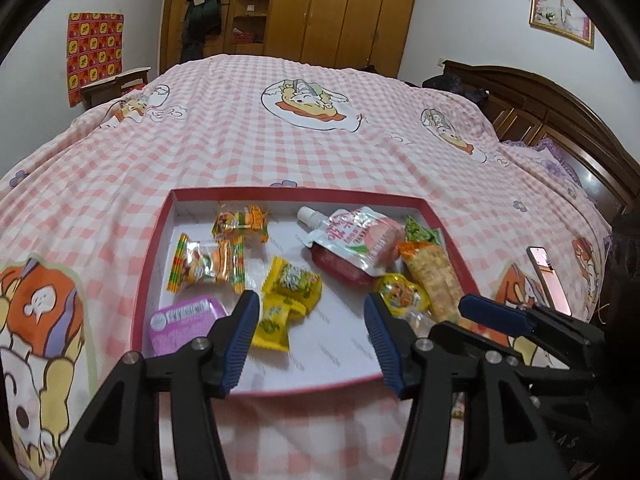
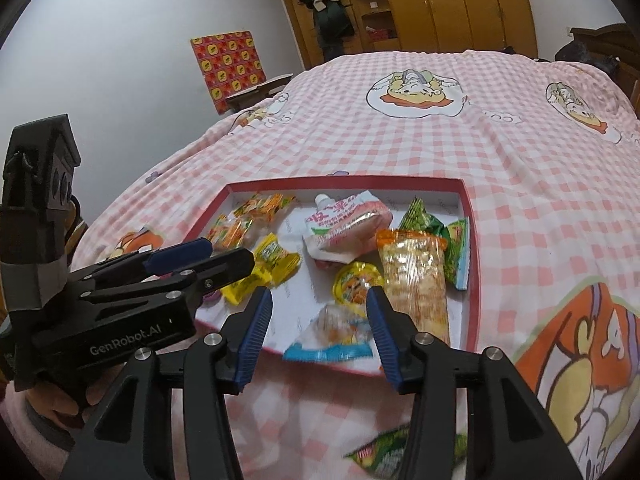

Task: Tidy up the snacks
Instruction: 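Move the left tool to the orange jelly cup while the right tool approaches the green pea bag, then close the left tool on the orange jelly cup while the right tool grasps the green pea bag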

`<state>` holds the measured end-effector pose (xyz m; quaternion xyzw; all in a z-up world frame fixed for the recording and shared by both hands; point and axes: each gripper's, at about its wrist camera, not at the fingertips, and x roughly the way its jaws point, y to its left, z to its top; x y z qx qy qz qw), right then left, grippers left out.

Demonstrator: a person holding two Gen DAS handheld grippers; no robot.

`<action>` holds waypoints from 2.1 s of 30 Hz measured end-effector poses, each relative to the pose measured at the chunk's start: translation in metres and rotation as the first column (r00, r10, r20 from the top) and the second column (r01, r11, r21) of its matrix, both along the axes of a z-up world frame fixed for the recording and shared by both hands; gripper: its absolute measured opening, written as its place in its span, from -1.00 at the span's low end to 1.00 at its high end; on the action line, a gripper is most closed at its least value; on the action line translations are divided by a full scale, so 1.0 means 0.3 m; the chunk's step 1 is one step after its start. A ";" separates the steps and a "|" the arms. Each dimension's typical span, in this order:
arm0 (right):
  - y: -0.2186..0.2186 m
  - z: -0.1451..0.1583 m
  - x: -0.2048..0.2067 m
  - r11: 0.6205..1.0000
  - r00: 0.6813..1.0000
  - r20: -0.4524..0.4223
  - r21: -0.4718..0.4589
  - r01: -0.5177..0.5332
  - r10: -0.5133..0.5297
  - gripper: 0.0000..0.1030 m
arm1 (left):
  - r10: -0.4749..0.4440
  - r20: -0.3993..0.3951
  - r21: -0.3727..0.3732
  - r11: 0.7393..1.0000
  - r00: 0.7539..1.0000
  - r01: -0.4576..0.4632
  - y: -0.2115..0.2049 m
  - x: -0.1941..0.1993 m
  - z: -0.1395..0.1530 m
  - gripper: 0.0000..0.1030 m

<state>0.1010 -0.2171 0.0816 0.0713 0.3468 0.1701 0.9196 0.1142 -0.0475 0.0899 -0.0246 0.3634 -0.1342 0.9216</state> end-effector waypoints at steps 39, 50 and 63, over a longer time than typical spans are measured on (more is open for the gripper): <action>-0.252 -0.116 -0.248 0.995 0.989 -0.110 0.022 0.101 -0.098 -0.01 | -0.257 -0.248 -0.041 0.966 0.934 0.255 -0.227 -0.396 -0.140 0.11; -0.254 -0.135 -0.241 0.994 0.988 -0.118 0.036 0.102 -0.097 -0.01 | -0.370 -0.291 -0.007 0.923 0.882 0.385 -0.344 -0.438 -0.209 -0.33; -0.246 -0.156 -0.226 0.994 0.985 -0.136 0.026 0.110 -0.105 -0.01 | -0.345 -0.246 -0.031 0.937 0.906 0.348 -0.287 -0.416 -0.187 -0.57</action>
